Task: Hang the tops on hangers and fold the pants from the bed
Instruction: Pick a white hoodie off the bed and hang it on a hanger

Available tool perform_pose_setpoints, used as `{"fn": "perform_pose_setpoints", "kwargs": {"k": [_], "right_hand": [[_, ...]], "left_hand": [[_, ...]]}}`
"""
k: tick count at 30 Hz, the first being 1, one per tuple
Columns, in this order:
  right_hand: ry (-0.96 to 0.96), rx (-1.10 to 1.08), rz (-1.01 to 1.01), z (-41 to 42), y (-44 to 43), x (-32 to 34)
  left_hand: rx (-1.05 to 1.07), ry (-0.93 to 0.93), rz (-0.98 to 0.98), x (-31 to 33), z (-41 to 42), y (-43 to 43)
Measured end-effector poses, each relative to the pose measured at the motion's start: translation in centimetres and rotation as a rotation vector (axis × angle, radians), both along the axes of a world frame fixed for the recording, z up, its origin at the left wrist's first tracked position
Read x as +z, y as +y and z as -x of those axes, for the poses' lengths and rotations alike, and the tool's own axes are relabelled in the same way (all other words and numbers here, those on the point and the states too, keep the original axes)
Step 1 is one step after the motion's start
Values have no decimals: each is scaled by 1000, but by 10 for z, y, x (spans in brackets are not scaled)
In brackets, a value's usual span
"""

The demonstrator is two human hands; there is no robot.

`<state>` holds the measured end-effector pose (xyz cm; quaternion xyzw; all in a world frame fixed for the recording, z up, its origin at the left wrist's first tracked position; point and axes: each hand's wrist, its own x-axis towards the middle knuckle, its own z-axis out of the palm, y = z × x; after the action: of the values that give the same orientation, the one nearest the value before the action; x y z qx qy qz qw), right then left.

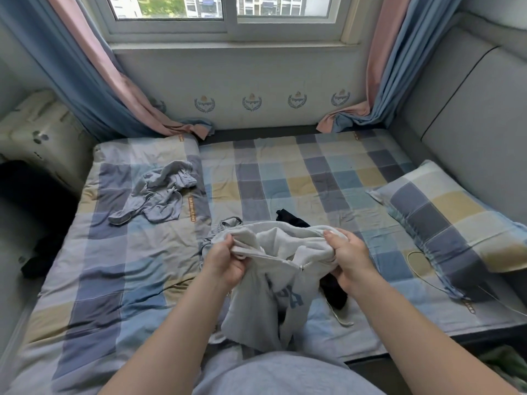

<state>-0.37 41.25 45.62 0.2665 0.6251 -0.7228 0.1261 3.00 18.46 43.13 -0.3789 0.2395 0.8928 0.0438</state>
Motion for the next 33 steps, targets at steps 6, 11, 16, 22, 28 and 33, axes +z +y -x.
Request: {"fn": "perform_pose_setpoints", "kwargs": {"k": [6,11,16,22,28,33], "right_hand": [[-325,5,-105,1,25,-58],[-488,22,-34,-21,27,-88],[-457,-50,437,-18,40,-68],[-485,-57,512,-37,44,-72],[-498,49,494,-52,50,-66],[-390,-41,559,-71,48,-64]], "left_hand": [[-133,183,-30,25,-4,-6],[-367,199,2,29,-19,-5],[-376,11,28,9,-27,-27],[-343,-117,-86,-33,-32,-32],[-786,-214,355,-56,-57,-25],[-1425,-422,921,-80,-75,-8]]}}
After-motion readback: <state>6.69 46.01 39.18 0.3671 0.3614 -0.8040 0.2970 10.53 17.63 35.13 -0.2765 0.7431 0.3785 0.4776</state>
